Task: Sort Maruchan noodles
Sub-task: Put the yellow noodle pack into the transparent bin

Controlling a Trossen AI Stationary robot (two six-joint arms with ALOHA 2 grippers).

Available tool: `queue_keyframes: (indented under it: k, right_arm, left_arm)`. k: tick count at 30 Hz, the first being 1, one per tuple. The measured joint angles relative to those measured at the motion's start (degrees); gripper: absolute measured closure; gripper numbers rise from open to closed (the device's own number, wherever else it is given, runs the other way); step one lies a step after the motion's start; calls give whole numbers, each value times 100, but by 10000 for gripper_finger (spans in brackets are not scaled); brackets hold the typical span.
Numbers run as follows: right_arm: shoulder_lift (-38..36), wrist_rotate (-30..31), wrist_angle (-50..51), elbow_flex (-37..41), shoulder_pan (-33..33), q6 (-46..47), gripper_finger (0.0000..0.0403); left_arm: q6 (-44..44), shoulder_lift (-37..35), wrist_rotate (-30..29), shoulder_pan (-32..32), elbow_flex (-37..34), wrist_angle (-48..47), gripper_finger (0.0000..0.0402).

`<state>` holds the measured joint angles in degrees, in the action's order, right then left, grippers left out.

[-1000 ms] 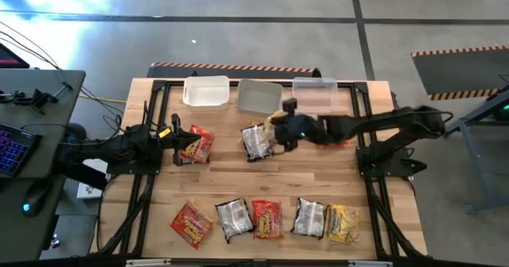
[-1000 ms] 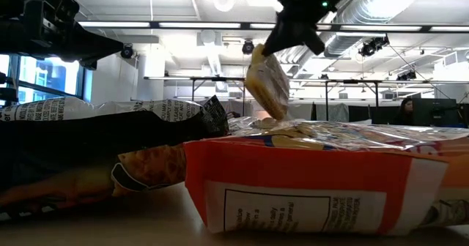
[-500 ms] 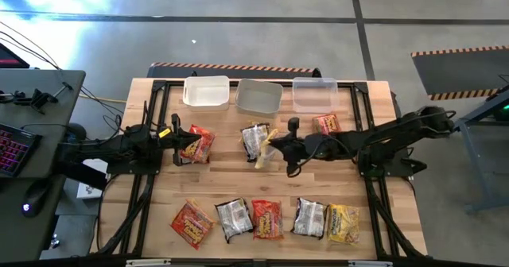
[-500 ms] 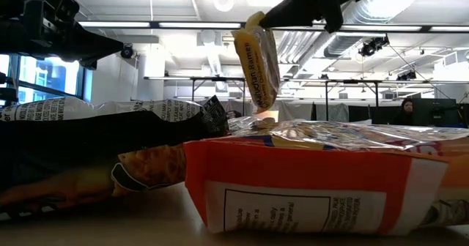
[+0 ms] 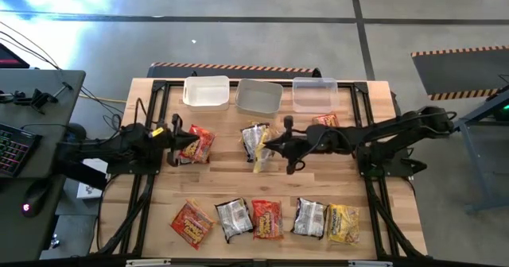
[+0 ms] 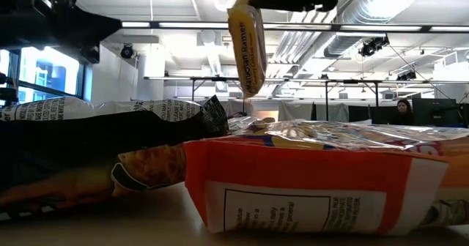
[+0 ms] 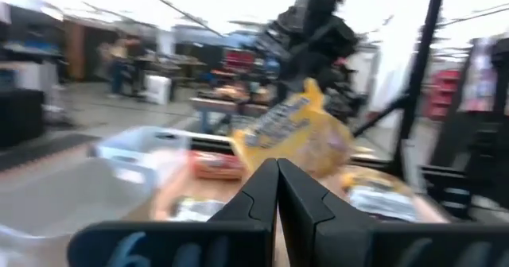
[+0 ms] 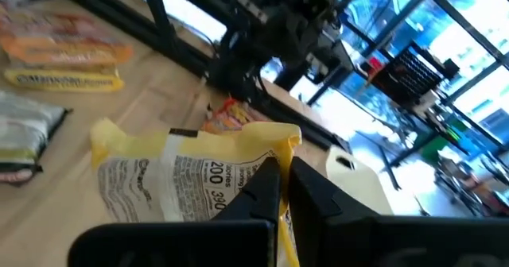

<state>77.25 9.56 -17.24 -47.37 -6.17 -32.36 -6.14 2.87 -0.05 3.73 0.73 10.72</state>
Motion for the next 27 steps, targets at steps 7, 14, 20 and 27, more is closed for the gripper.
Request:
queue_keyframes:
  k: [7,14,20,27]
  right_arm:
    - [0,-776,-466,0,336,-271,403]
    - [4,-1460,-1123,0,395,-780,403]
    - [4,-2033,-1577,0,395,-1019,403]
    - [7,-2203,-1885,0,393,-1300,403]
  left_arm:
    - [-412,1007,36,-2,-4,699,398]
    - [-693,2271,58,0,-4,2070,360]
    - [-1250,3366,573,0,221,2909,302]
    - [-1231,4562,836,0,936,3266,241]
